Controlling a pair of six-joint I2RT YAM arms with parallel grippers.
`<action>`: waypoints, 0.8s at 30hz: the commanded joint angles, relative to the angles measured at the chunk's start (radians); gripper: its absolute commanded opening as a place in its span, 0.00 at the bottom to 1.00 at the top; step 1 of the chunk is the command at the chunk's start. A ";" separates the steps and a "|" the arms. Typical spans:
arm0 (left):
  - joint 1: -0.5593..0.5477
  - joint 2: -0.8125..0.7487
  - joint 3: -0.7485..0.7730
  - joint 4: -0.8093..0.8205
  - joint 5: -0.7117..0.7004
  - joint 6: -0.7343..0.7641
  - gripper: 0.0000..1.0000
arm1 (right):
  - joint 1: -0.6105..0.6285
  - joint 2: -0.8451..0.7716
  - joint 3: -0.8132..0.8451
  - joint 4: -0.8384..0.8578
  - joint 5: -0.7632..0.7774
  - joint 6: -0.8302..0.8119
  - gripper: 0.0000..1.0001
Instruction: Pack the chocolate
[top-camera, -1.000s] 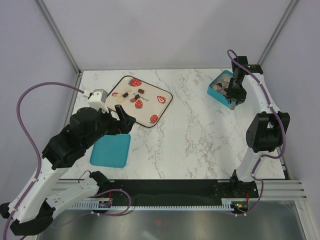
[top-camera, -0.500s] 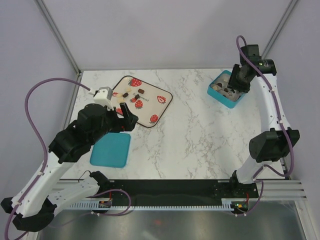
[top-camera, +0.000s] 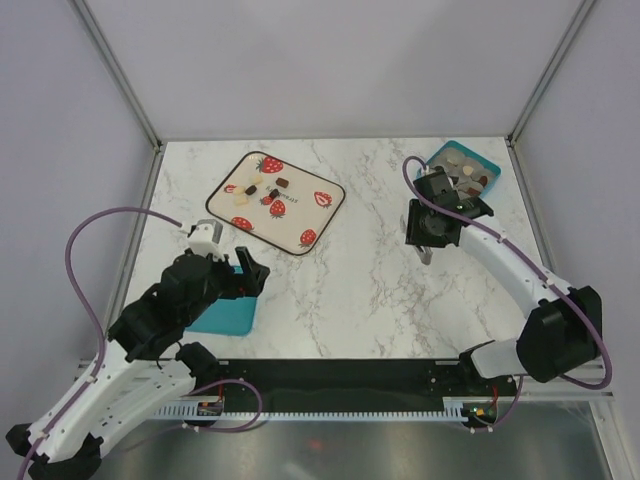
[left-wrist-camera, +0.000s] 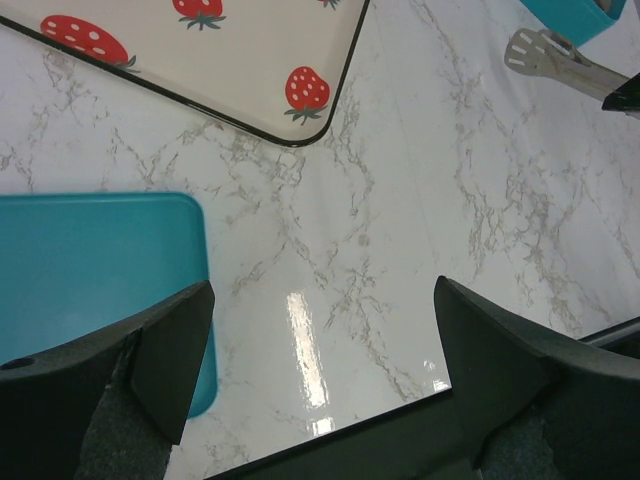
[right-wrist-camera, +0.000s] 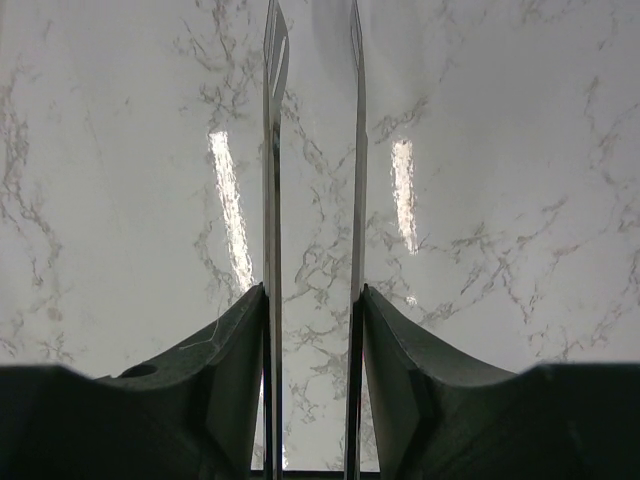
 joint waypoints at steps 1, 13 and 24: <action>-0.003 -0.090 -0.063 0.054 -0.029 0.008 0.99 | 0.027 -0.084 -0.084 0.159 0.049 0.051 0.49; -0.004 -0.162 -0.088 0.042 0.006 0.023 0.99 | 0.170 -0.262 -0.388 0.250 0.093 0.079 0.51; -0.004 -0.179 -0.095 0.043 -0.015 0.013 0.99 | 0.228 -0.138 -0.438 0.334 0.110 0.106 0.54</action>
